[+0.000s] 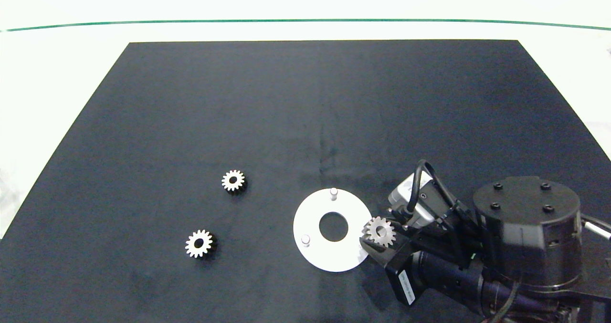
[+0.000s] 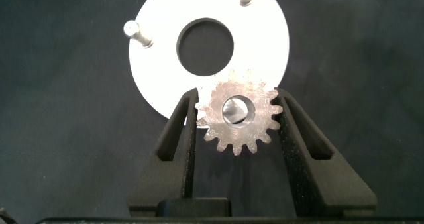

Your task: Install three planetary gears onto the carrier pins

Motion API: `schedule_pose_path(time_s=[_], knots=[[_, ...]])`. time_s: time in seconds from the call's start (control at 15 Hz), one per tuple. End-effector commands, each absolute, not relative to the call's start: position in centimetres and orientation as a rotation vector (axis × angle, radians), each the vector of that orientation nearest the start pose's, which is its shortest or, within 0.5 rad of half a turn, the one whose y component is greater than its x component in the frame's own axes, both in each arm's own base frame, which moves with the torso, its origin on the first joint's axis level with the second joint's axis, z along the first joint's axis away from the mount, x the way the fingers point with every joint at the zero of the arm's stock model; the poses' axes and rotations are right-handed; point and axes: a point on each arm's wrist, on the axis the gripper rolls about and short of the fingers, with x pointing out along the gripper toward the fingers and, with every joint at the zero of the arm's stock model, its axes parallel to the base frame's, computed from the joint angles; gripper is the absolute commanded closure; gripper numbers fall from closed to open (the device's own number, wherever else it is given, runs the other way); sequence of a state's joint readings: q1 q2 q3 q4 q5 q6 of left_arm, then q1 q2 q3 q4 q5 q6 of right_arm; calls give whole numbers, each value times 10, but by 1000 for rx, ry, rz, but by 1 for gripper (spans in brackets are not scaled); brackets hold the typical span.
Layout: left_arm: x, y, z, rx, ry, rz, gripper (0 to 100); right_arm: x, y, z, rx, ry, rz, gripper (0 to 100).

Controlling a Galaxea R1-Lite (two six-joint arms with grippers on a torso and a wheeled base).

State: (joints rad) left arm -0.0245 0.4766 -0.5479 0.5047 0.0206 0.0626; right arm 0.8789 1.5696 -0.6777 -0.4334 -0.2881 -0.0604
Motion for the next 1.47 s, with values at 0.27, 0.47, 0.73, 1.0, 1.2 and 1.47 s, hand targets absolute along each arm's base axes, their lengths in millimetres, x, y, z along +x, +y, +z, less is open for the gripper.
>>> schedule_pose_path(time_s=[0.27,0.47,0.73,1.0,1.2,1.47], knots=[[-5,1,182,73,437,-17,0,174,204,155,-344,403,595,75],[-5,1,182,73,437,-17,0,176,205,150,-361,410,559,75],[-5,1,182,74,435,-16,0,176,206,150,-363,410,559,75],[-5,1,181,74,437,-16,0,181,213,152,-354,398,562,75],[-5,1,181,74,437,-16,0,179,216,148,-366,409,571,75],[-5,1,180,74,440,-16,0,179,215,147,-372,414,565,75]])
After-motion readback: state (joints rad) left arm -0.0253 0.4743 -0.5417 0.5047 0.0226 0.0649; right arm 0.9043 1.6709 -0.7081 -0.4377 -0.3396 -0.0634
